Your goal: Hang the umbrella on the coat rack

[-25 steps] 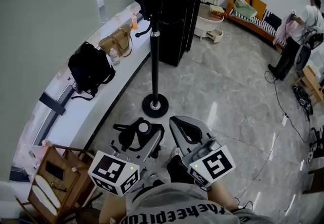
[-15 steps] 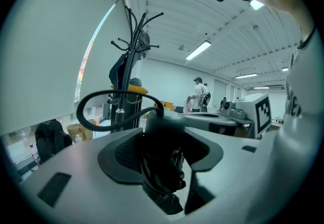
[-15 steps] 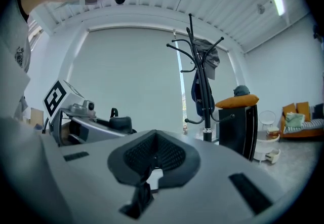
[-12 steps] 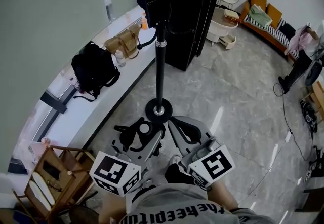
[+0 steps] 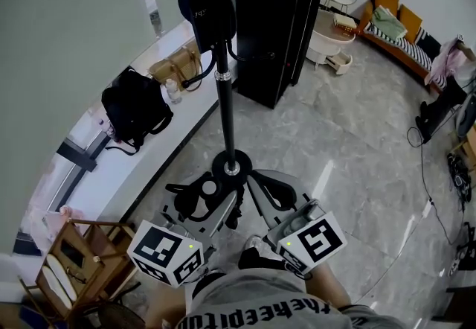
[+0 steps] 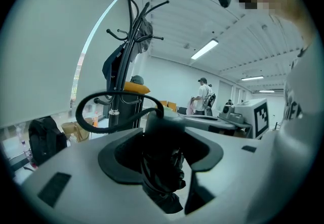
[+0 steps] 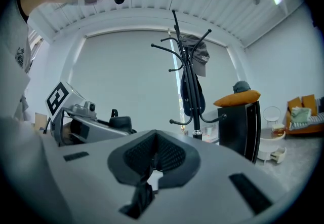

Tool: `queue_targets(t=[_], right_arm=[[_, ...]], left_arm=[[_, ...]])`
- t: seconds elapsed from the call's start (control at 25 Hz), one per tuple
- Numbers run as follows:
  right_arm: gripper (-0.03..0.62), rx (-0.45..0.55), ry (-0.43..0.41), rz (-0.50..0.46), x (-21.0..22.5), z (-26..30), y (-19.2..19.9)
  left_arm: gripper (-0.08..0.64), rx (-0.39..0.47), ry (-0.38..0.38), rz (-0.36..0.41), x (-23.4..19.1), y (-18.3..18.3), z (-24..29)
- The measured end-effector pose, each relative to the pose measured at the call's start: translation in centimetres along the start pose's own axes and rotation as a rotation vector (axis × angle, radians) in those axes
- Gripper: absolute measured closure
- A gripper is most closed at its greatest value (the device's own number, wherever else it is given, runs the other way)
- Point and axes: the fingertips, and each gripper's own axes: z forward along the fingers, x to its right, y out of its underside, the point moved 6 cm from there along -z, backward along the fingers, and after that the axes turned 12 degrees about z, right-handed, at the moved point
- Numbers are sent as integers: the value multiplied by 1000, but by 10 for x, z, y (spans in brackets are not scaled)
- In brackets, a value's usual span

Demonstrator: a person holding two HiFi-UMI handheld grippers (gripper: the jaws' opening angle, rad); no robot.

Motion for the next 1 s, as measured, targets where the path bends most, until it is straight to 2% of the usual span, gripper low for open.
queue_targets(t=[0.28, 0.68, 1.0], right_arm=[[581, 3, -29, 13, 32, -3, -8], [581, 11, -56, 18, 52, -2, -13], [581, 12, -11, 31, 61, 14, -10]], left_arm=[[327, -4, -23, 17, 9, -9, 29], [327, -11, -44, 15, 11, -11, 47], [327, -29, -20, 13, -11, -6, 56]])
